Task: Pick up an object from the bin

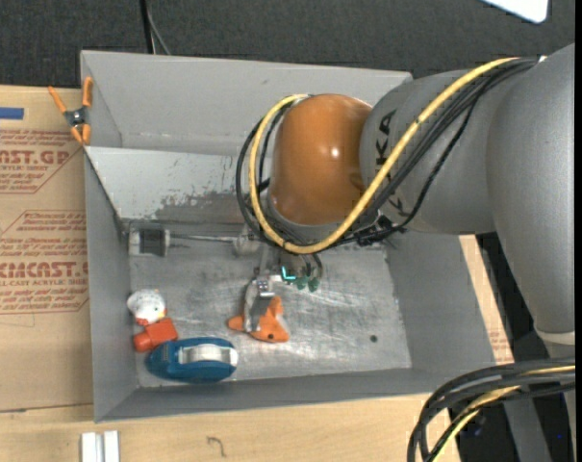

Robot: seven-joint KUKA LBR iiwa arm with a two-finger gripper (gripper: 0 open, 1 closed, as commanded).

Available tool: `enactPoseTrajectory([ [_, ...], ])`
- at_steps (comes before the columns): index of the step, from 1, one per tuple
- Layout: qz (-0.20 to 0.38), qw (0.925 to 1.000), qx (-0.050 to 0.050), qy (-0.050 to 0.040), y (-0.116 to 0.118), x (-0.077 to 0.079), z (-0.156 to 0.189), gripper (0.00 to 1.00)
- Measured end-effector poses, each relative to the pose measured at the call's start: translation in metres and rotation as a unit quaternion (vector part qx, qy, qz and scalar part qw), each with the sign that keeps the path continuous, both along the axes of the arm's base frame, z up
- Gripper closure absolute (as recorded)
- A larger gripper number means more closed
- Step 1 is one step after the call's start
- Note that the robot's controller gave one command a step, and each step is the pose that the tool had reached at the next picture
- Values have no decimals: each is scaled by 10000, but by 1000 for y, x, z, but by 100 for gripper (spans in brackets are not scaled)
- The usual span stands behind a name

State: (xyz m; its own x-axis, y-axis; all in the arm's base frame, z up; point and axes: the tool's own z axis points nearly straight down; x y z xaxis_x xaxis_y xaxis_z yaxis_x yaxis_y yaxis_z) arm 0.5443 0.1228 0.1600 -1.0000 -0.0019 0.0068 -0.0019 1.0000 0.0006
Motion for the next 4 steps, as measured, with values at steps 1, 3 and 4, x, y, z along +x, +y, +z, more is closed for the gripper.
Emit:
enactPoseTrajectory([
  [1, -8, 10000, 5, -37, -1, 2, 4, 0],
  [3, 2075, 9782, 10, -15, -30, 3, -45, 0],
  [4, 1860, 9825, 12, -44, -48, 5, -15, 0],
])
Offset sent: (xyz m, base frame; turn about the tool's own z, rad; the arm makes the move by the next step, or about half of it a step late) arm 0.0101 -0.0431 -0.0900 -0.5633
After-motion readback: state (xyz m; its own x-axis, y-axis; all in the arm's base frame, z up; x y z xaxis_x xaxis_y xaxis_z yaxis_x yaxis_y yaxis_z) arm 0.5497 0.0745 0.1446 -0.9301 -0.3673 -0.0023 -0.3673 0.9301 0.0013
